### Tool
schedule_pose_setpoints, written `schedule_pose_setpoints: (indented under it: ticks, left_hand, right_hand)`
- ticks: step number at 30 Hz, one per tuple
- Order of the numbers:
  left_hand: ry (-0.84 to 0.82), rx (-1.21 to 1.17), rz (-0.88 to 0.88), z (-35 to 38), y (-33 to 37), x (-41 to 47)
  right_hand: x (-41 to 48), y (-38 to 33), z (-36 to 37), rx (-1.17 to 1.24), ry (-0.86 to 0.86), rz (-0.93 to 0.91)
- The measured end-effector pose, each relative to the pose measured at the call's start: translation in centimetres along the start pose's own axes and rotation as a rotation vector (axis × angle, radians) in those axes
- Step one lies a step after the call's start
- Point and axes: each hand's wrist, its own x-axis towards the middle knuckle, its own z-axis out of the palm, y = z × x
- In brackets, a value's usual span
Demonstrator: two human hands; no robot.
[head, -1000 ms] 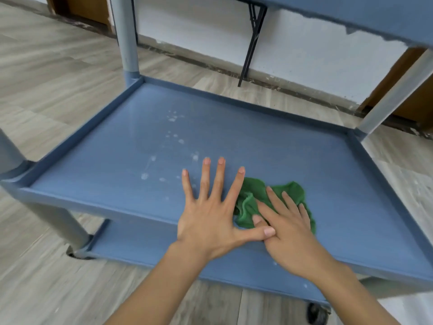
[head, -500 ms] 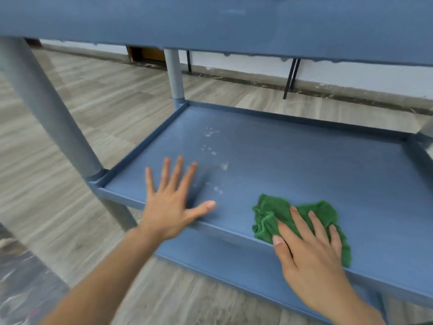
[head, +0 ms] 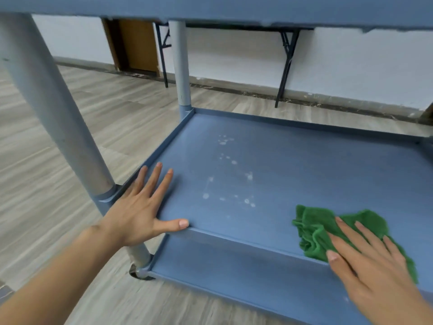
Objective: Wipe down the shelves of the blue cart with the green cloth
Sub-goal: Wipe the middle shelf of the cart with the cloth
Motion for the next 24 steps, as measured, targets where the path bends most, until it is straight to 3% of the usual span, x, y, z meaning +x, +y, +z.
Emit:
schedule_pose_setpoints:
  ticks: [7, 13, 18, 24]
  left_hand:
    - [-0.029, -0.018, 0.180, 0.3, -0.4, 1.8]
    - [-0.047, -0.116, 0.123, -0.7, 0.1, 3.1]
    - [-0.052, 0.009, 0.101, -0.7, 1.7, 3.9]
    - [0.130, 0.068, 0.095, 0.0, 2.2, 3.9]
  right_hand:
    - [2.0, -2.0, -0.5, 0.054, -0.176, 0.088]
    - [6.5, -3.9, -0.4, 0.101, -0.230, 0.181]
    - [17.3, -4.1, 1.9, 0.111, -0.188, 0.183]
    - [31.9, -5.6, 3.4, 0.148, -0.142, 0.223]
